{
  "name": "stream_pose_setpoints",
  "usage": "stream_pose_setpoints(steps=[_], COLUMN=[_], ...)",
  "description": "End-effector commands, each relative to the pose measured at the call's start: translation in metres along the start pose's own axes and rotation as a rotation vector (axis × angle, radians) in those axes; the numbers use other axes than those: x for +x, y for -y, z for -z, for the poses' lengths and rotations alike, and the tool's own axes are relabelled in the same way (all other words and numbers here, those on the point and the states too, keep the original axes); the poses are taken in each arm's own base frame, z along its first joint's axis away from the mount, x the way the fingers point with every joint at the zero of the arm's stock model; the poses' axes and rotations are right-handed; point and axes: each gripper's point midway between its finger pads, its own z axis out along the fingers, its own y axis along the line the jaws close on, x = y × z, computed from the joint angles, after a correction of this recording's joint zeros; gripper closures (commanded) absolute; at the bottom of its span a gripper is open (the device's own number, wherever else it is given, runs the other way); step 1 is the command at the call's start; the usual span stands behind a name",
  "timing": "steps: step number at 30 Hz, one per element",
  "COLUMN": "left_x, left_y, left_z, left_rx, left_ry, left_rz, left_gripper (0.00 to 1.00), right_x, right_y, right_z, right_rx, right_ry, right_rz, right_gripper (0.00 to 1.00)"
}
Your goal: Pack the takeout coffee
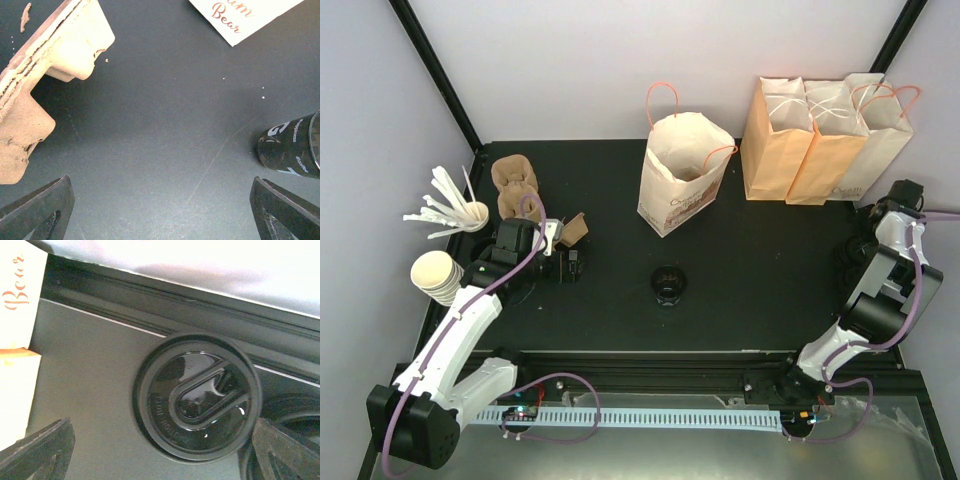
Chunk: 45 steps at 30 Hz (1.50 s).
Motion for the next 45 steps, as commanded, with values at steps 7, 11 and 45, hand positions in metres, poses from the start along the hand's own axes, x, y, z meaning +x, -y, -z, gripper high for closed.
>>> stream_pose_setpoints(steps=[7, 11, 45], left_x=[-0.007, -0.007, -0.005], left_y=[0.002, 0.002, 0.001], left_z=[0.004, 0.003, 0.0], left_rx=[-0.002, -0.003, -0.002], left_ry=[0.03, 0.027, 0.011], left_rz=[-0.01, -0.01, -0.007], left_gripper=[0.01, 0.01, 0.01], right_x=[-0.002, -0.004, 0.014], right_y=[0.006, 0.017, 0.034], right_z=[-0.018, -0.018, -0.045], right_rx=[-0.04, 0.014, 0.079], right_ry=[-0.044, -0.028, -0.098], right_rz=[-0.05, -0.064, -0.106], right_gripper=[0.0, 0.0, 0.12])
